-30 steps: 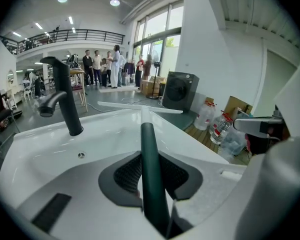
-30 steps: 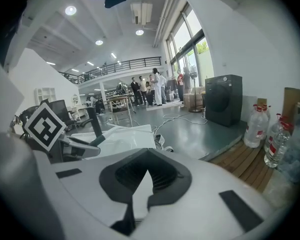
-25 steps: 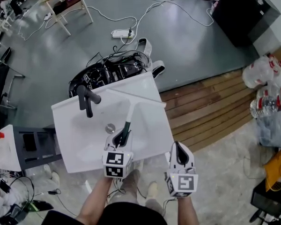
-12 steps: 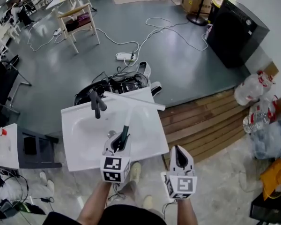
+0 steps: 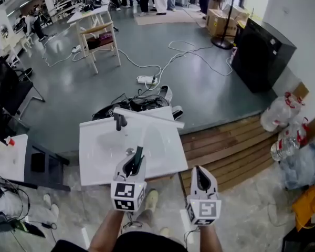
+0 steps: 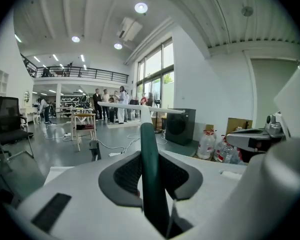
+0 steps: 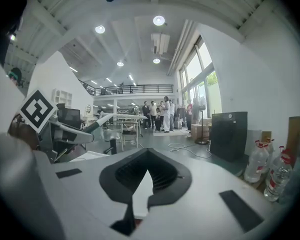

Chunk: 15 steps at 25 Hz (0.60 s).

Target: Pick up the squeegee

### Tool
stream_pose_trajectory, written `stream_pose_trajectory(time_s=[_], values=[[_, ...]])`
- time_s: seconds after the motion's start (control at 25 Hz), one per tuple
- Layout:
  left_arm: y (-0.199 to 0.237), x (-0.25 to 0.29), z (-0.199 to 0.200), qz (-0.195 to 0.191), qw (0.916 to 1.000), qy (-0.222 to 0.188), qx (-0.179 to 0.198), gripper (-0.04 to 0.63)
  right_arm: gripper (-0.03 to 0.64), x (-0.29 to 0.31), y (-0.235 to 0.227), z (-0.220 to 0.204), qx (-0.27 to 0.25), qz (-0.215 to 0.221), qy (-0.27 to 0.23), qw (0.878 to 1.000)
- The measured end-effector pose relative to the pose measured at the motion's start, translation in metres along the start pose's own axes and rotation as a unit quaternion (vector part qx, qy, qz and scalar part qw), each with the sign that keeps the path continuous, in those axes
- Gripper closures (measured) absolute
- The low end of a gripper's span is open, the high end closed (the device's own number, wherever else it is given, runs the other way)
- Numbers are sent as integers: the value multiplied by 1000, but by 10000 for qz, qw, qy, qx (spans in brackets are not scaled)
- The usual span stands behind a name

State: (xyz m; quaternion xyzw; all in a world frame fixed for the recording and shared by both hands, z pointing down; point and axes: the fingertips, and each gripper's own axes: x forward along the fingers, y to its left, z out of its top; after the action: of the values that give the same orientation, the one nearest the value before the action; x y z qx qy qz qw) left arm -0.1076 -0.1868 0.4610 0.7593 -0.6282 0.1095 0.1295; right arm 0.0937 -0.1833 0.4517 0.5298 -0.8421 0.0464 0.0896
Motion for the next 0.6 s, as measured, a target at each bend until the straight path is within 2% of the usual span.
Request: stream_pose_trajectory(time_s=[0.6], values=[[-25,-138,-10,246,9987,-441,52,511,620,-97,58,11,-111,359,-343,9987]])
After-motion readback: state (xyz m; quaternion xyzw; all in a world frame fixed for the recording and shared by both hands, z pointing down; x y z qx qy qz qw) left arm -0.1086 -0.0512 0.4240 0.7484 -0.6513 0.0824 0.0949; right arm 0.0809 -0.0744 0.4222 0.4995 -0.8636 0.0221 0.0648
